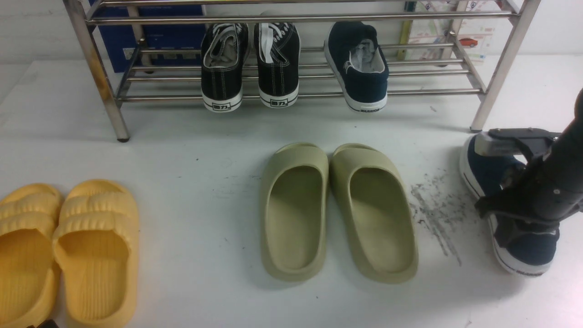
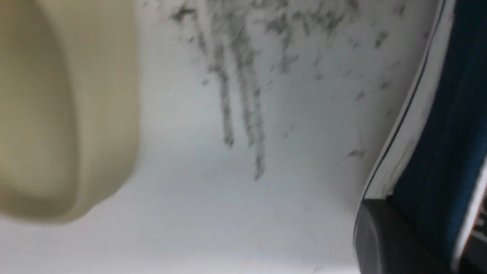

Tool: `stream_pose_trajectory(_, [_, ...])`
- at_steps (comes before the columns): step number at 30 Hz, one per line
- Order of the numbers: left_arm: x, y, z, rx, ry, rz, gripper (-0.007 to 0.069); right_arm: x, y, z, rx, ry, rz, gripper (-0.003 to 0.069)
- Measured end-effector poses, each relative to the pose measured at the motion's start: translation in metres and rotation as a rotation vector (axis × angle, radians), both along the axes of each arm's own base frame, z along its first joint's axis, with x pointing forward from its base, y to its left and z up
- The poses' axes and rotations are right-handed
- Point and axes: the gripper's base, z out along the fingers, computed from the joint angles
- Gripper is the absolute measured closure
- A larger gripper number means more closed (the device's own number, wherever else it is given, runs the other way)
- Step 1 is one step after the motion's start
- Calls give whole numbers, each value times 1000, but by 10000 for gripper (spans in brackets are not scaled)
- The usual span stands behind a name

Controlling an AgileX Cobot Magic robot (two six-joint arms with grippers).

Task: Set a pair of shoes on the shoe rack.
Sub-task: Use the right arm to grab the shoe closest to it, then use the right arm to put a shoe into the shoe rack

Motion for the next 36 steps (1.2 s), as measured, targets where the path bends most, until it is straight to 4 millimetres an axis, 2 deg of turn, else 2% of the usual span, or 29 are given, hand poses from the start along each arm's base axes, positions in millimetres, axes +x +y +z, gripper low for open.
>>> stream_pose_trajectory(3, [0,0,0,0,0,0,437,-6,23,38,24,-52,84,620])
stream_pose_trajectory(8, [0,0,0,0,0,0,435,3,42,69,50,-151,136,620])
stream_pose_trajectory(13, [0,0,0,0,0,0,427,34,53,96,49,-264,155,620])
stream_pose_trajectory(15, [0,0,0,0,0,0,426,42,54,95,40,-271,157,620])
stream_pose_trajectory(19, [0,0,0,0,0,0,423,76,60,94,7,-293,169,620])
stream_pose_trajectory(20, [0,0,0,0,0,0,423,77,60,94,5,-294,169,620])
stream_pose_trajectory(23, [0,0,0,0,0,0,419,102,65,81,-11,-283,173,620])
stream_pose_trajectory(24, [0,0,0,0,0,0,419,103,65,80,-11,-283,172,620])
stream_pose_trajectory(27, [0,0,0,0,0,0,418,123,65,69,-20,-282,164,620])
stream_pose_trajectory(31, [0,0,0,0,0,0,417,146,66,63,-32,-318,159,620])
stream_pose_trajectory(36, [0,0,0,0,0,0,417,163,70,61,-25,-372,155,620])
